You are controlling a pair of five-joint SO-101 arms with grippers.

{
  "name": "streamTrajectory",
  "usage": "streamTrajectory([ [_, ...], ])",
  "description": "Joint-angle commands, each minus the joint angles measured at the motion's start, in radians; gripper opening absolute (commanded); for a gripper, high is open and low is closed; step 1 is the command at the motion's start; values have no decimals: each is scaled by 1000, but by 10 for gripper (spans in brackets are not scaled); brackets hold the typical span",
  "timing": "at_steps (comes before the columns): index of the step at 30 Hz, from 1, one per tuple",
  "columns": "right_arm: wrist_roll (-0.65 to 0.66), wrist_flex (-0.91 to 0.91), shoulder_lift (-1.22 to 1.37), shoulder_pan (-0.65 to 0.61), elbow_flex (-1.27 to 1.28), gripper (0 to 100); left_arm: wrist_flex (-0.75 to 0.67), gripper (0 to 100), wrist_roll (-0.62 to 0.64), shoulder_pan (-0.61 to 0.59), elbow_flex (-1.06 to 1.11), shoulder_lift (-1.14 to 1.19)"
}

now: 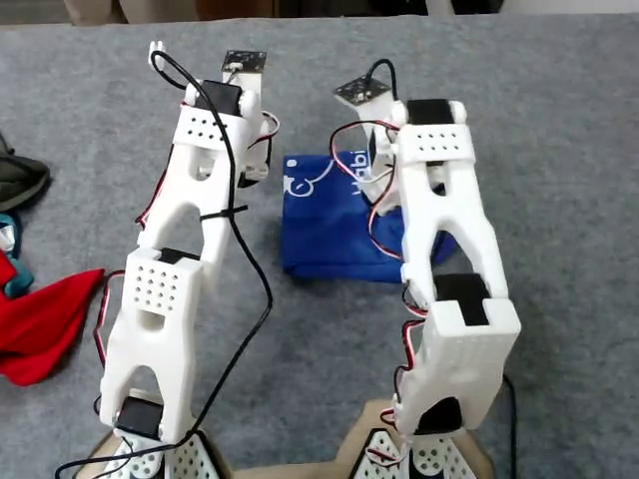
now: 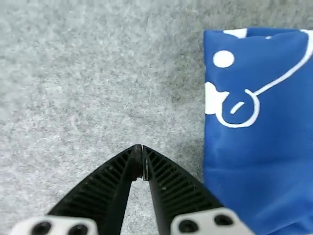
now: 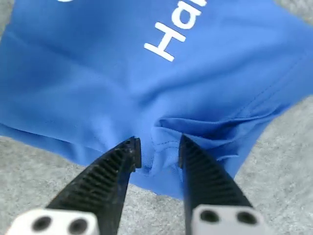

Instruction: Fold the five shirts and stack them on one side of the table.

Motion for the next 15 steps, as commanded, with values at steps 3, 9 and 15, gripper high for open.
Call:
streamTrajectory([
  [3, -8, -6, 1, -25, -44, 164, -12, 19, -8, -12, -5, 4],
  [9, -6, -31, 16, -33, 13, 164, -14, 19, -8, -6, -8, 30],
  [15, -2, -77, 10, -27, 91, 164, -14, 19, -8, -6, -8, 30],
])
